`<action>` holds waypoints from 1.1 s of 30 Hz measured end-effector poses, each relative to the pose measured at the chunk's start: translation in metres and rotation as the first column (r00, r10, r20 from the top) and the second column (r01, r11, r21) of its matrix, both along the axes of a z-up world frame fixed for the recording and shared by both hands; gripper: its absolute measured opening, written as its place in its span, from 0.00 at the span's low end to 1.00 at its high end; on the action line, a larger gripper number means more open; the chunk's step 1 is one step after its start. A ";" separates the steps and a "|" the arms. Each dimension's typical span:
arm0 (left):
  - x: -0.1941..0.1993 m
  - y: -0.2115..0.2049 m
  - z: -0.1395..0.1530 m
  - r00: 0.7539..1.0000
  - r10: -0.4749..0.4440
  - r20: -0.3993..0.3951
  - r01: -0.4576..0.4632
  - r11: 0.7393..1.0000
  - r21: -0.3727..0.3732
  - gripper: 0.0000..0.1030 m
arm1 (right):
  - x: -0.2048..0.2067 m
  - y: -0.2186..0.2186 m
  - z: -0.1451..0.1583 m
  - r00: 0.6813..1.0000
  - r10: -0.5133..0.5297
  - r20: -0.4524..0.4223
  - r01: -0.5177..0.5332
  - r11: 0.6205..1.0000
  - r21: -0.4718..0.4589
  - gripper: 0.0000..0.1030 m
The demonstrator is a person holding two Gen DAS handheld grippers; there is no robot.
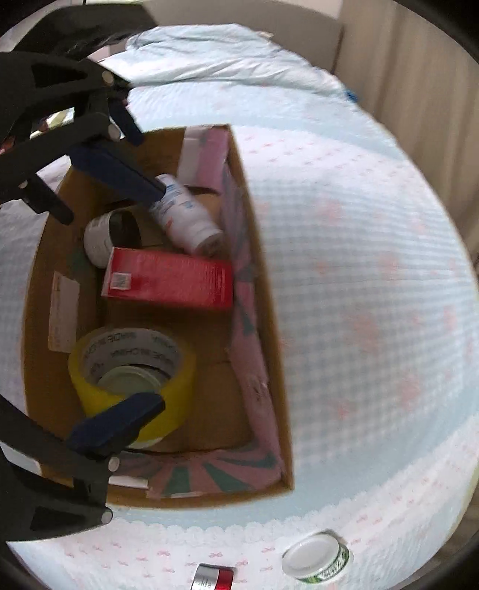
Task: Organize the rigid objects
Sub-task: 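Carry the Metal DX jar and red box over the box and open both tools, then lift both tools away from the box toward the two remaining jars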
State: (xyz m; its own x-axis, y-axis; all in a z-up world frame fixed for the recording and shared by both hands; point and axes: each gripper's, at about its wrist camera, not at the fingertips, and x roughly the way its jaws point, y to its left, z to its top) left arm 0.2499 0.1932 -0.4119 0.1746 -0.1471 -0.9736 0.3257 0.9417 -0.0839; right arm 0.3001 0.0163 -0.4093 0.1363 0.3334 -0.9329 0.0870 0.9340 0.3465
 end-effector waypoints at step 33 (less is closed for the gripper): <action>-0.107 -0.004 0.217 0.931 0.112 0.348 -0.109 0.994 -0.028 1.00 | -0.142 -0.028 0.211 0.948 0.060 0.311 0.001 0.981 -0.192 1.00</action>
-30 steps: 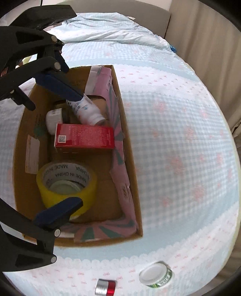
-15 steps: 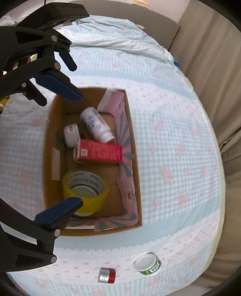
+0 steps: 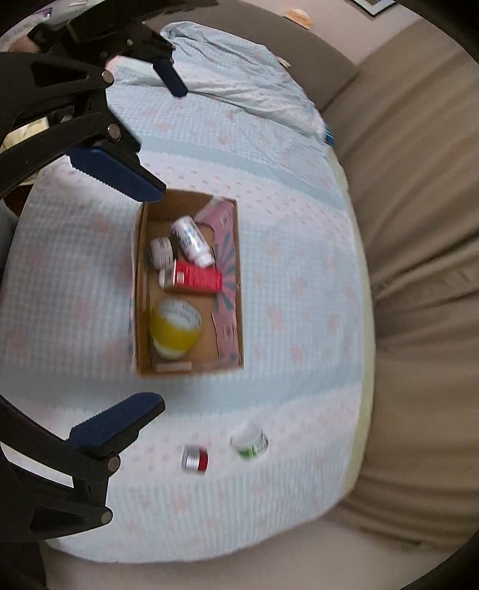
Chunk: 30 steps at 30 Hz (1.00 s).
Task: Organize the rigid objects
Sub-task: 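Lift both tools away from the box toward the two remaining jars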
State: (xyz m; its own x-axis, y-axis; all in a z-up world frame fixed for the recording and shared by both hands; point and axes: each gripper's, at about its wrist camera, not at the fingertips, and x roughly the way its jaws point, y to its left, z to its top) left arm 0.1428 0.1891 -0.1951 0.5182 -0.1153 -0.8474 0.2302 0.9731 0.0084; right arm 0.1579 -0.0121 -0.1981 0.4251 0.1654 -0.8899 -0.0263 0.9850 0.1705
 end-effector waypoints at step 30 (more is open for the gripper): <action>0.130 -0.315 -0.015 0.944 -0.325 -0.059 0.329 0.941 0.074 1.00 | -0.026 -0.276 -0.046 0.985 -0.173 0.005 0.172 0.980 0.097 1.00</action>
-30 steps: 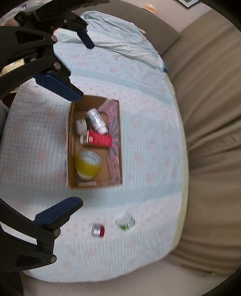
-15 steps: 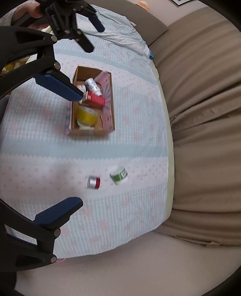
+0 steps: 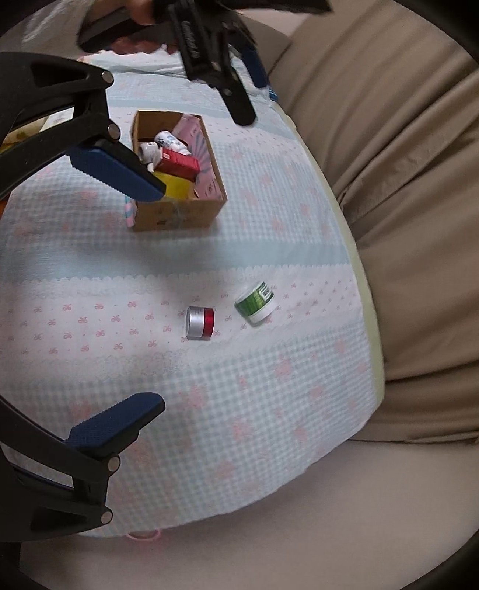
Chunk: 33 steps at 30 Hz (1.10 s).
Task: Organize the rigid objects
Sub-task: 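Lift both tools away from the box toward the two remaining jars, then grasp the green salicylic acid jar with the left tool while the right tool grasps the red-lidded silver jar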
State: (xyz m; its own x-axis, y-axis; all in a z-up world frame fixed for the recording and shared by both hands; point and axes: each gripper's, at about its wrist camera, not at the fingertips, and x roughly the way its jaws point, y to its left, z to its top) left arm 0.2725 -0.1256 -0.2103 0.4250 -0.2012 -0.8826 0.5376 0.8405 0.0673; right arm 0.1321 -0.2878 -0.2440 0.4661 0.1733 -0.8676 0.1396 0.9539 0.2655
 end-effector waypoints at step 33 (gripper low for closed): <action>0.154 -0.153 -0.305 0.820 -0.281 -0.498 0.424 0.883 0.200 0.73 | 0.147 0.015 -0.251 0.947 -0.169 -0.272 0.134 0.981 -0.142 0.59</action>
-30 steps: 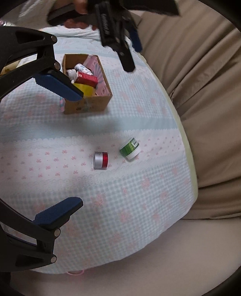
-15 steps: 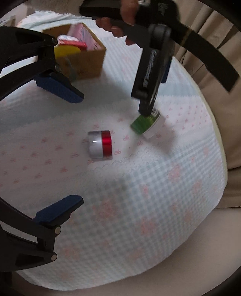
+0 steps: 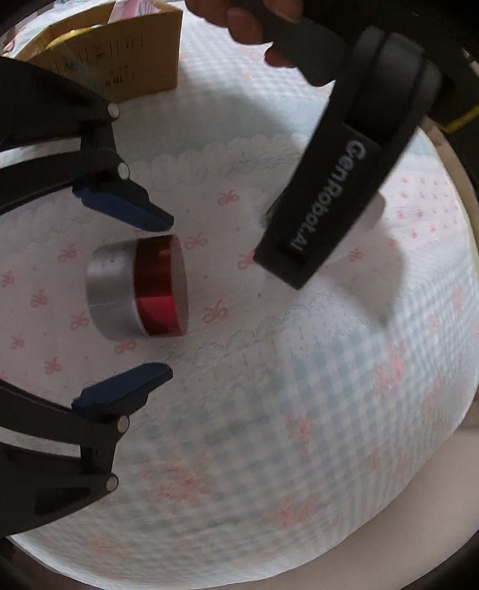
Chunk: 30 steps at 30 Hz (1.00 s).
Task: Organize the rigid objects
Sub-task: 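Grasp the green salicylic acid jar with the left tool while the right tool grasps the red-lidded silver jar, then carry both jars over the box and open both tools to drop them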
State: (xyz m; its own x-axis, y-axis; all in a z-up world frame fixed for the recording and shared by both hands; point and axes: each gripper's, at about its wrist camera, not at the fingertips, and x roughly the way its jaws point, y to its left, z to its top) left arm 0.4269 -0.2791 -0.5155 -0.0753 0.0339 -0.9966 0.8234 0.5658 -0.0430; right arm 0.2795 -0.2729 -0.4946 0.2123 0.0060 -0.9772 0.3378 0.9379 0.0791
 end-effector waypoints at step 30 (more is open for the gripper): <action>-0.063 0.066 0.223 0.914 0.332 0.233 -0.249 0.913 -0.325 0.66 | -0.055 -0.054 0.137 0.991 0.024 0.130 -0.027 0.999 0.024 0.48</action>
